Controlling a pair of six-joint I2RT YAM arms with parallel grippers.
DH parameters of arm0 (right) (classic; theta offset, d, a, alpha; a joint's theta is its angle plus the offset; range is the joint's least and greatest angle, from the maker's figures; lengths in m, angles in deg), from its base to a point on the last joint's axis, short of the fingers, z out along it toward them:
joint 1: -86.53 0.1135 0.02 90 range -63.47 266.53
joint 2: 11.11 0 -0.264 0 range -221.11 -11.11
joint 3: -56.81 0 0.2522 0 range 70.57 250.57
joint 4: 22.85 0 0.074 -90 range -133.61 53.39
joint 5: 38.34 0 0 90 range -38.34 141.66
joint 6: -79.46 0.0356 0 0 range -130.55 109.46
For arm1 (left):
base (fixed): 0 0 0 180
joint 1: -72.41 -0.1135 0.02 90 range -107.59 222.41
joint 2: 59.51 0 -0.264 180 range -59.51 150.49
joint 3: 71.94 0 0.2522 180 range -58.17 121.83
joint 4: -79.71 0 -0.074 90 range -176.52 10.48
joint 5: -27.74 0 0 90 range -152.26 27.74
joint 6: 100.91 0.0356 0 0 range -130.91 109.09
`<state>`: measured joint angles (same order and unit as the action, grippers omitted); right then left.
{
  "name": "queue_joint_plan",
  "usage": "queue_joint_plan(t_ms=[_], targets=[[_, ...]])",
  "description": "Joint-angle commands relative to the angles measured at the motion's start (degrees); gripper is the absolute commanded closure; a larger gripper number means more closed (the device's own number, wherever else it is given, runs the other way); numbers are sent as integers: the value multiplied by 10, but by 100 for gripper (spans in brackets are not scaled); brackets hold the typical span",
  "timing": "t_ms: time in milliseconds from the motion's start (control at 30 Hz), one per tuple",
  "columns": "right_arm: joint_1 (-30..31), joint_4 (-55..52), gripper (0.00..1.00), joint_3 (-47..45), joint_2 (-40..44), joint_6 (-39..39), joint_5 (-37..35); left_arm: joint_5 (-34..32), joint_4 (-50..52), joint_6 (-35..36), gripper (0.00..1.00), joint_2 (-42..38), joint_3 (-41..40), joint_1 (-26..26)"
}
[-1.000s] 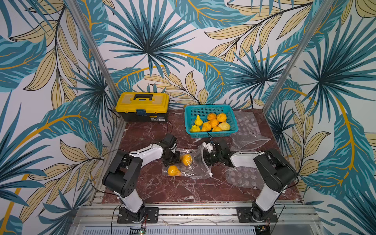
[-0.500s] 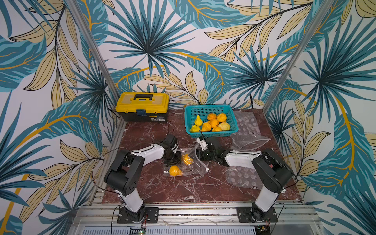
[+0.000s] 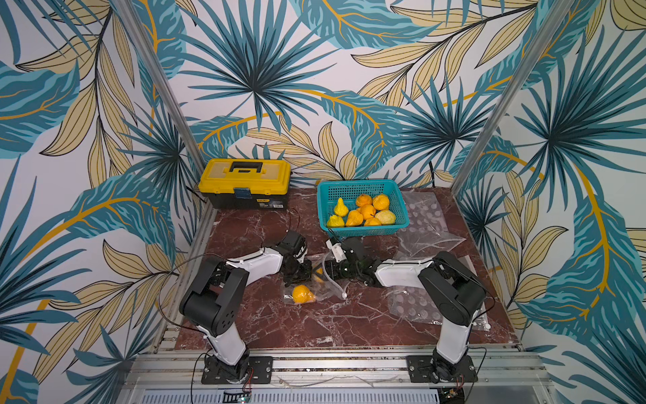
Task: Open the zip-top bag and take out the pear
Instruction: Pick up the pear from the zipper food storage bag.
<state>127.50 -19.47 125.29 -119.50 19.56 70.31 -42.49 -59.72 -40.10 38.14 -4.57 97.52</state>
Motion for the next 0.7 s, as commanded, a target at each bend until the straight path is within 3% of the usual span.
queue_joint_plan(t_ms=[0,100,233,467,667], targets=[[11,-40,17,13,-15,-19,-17,3,-6,7,81,8,-11,6],[11,-88,19,20,-17,-27,-60,2,-6,7,81,6,-11,5],[11,-132,28,18,0,-33,-109,-3,-5,7,81,4,-15,6],[7,-189,39,0,65,-38,-138,-19,-6,6,81,-2,-22,4],[-4,-228,42,-48,144,-37,-144,-24,-4,8,80,-4,-28,-4]])
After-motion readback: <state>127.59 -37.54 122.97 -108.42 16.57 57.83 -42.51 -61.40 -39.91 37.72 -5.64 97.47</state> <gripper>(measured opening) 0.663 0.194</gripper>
